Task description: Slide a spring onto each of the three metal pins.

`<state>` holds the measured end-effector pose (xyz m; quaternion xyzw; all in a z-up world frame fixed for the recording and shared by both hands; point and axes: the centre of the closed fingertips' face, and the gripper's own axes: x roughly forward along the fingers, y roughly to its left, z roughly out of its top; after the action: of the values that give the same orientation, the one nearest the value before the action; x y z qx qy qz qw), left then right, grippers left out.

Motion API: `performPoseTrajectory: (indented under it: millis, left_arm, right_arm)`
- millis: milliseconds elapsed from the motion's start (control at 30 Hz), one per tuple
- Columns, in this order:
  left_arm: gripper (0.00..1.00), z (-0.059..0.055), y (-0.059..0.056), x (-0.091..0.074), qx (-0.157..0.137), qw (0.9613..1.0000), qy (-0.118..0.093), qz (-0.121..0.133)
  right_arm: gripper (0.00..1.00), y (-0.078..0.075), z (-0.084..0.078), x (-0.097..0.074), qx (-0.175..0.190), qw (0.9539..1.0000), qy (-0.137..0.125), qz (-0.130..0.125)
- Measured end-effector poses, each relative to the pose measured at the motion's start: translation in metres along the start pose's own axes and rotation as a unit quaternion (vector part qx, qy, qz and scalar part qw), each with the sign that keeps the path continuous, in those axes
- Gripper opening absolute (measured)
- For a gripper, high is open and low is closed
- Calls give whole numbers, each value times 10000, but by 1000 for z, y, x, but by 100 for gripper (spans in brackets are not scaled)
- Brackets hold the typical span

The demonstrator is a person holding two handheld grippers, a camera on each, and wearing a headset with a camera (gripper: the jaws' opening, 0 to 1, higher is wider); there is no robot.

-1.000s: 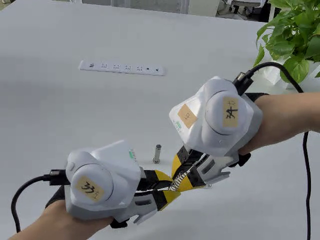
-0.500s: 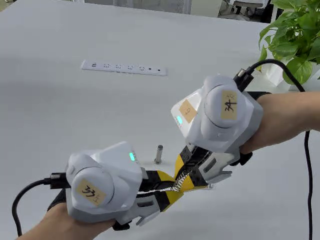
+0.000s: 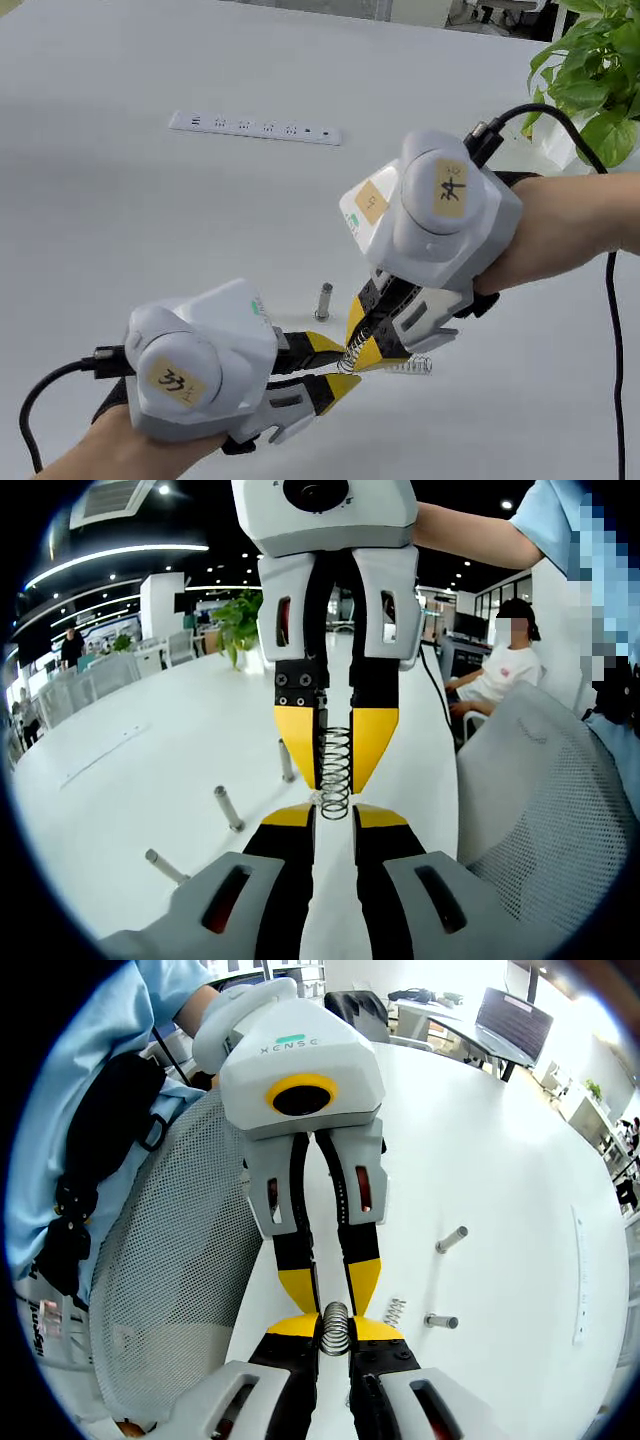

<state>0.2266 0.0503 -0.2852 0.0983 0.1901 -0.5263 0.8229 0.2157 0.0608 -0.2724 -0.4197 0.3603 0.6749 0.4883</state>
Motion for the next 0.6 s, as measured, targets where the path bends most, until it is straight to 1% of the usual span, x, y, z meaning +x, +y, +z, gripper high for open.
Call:
performPoseTrajectory:
  millis: [133,200,267,400,467,533,600]
  left_arm:
    - [22,-5,8,-5,-165,9996,-21,206]
    - [26,-9,13,-8,-243,9992,14,310]
    - [32,-11,16,-10,-293,9988,-7,383]
    - [38,-18,25,-18,-444,9972,-27,604]
    - [42,-22,31,-22,-524,9960,-2,725]
    - [47,-25,37,-27,-565,9948,-5,850]
    - [50,-26,42,-31,-566,9937,-20,972]
  right_arm:
    - [7,-3,0,0,-24,10000,18,-16]
    - [7,-4,1,0,-40,10000,-8,-18]
    - [7,-5,2,0,-44,10000,-32,-29]
    - [7,-9,6,0,-72,9999,-118,-46]
    - [7,-12,9,0,-86,9998,-143,-64]
    - [7,-16,10,1,-95,9998,-151,-71]
    - [7,-18,11,1,-6,9999,-128,-22]
